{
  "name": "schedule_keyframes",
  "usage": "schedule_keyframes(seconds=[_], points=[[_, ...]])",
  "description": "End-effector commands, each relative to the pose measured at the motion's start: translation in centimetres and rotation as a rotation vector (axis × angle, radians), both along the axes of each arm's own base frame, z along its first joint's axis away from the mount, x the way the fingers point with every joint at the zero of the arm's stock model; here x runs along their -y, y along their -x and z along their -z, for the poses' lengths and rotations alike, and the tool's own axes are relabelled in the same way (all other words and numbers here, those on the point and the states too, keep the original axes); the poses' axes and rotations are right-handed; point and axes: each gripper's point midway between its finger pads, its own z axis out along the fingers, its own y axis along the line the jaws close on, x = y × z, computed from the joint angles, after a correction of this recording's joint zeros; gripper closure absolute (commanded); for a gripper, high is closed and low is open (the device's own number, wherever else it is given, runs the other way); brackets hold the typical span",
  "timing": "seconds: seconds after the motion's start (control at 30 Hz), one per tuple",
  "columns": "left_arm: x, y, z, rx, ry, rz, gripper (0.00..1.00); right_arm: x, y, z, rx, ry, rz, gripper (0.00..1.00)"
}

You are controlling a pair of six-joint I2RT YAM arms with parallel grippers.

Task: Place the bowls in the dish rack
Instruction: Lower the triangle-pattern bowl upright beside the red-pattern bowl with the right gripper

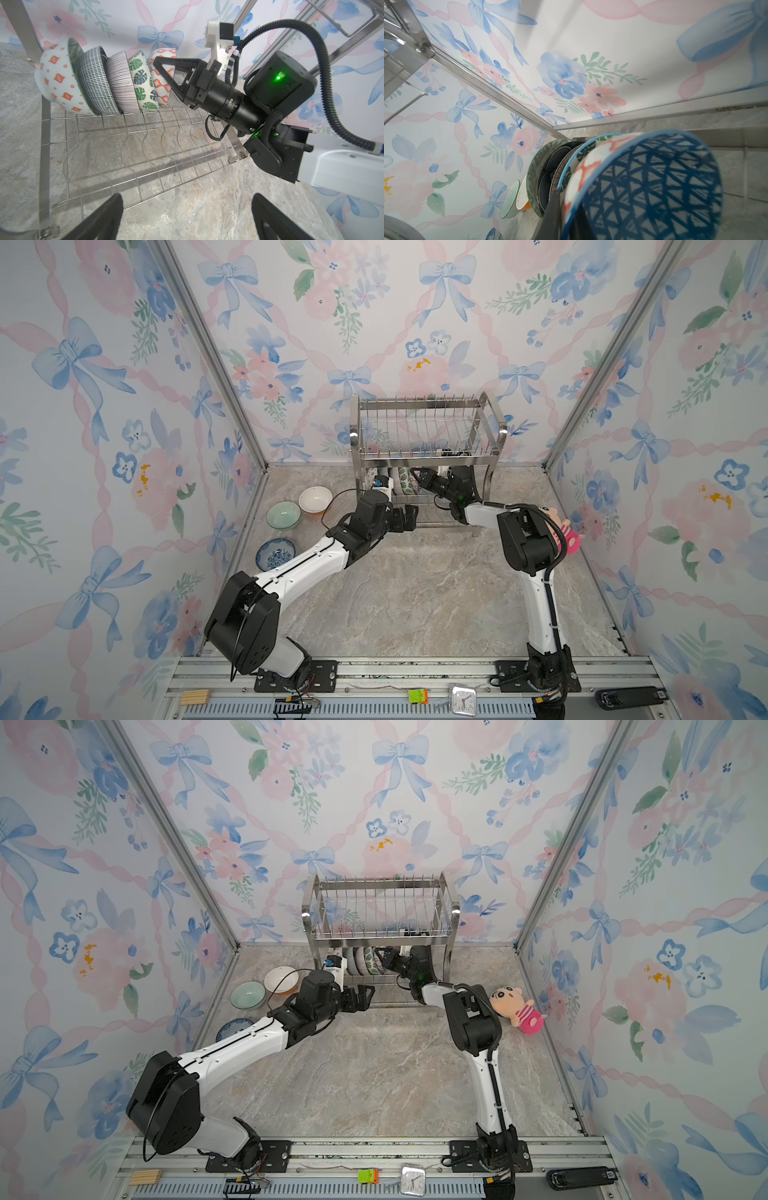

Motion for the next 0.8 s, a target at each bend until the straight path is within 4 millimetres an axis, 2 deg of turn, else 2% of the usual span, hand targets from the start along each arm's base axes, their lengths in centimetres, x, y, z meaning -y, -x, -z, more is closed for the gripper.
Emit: schedule_keyframes(seconds=[0.0,0.17,0.43,0.77], points=[[0.22,-0.39,-0.11,0.013,-0.031,0.002,0.02,0.24,-0.8,-2.11,0.084,-0.04,-0.01,0.99],[0.19,-0.48,0.24,0.006,-0.046,0.002,0.02,0.33,-1.02,-1.47,0.077,-0.035,-0.013,0.99],[0.18,-0.48,0.45,0.0,-0.061,0.004,0.02,1.02,-1.29,-1.48,0.073,-0.025,0.001,0.98],[-0.17,-0.1,0.57,-0.005,-0.064,0.001,0.02,0.54,-0.79,-1.5,0.064,0.002,-0.012,0.92]])
